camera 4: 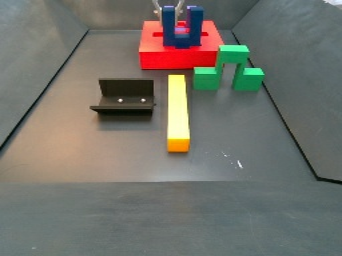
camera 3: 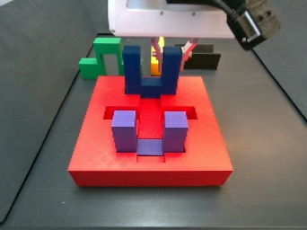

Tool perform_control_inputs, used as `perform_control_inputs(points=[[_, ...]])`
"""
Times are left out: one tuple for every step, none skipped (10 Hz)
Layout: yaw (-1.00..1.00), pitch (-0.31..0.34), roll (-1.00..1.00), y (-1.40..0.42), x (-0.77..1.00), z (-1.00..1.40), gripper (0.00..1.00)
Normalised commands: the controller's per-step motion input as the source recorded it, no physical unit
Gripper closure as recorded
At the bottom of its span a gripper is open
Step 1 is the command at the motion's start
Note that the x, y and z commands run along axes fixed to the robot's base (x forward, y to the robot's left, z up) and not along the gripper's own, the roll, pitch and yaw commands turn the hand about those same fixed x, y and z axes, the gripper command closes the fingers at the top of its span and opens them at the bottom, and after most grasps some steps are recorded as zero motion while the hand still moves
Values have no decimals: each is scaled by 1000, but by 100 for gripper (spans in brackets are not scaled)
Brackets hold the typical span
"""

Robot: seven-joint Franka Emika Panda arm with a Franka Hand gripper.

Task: Pick up the blue object. Move up. Move to above the board. Insert the blue object.
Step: Insert the blue object.

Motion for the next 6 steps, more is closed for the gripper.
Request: perform_control_inputs(points=[[0, -70, 0, 0, 31, -469, 100], [0, -90, 0, 0, 3, -500, 100], [0, -100, 0, 0, 0, -500, 100], [0, -90, 20, 0, 0, -491, 100], [0, -76, 33, 0, 0, -446, 100], [0, 0, 0, 0, 0, 0, 100]])
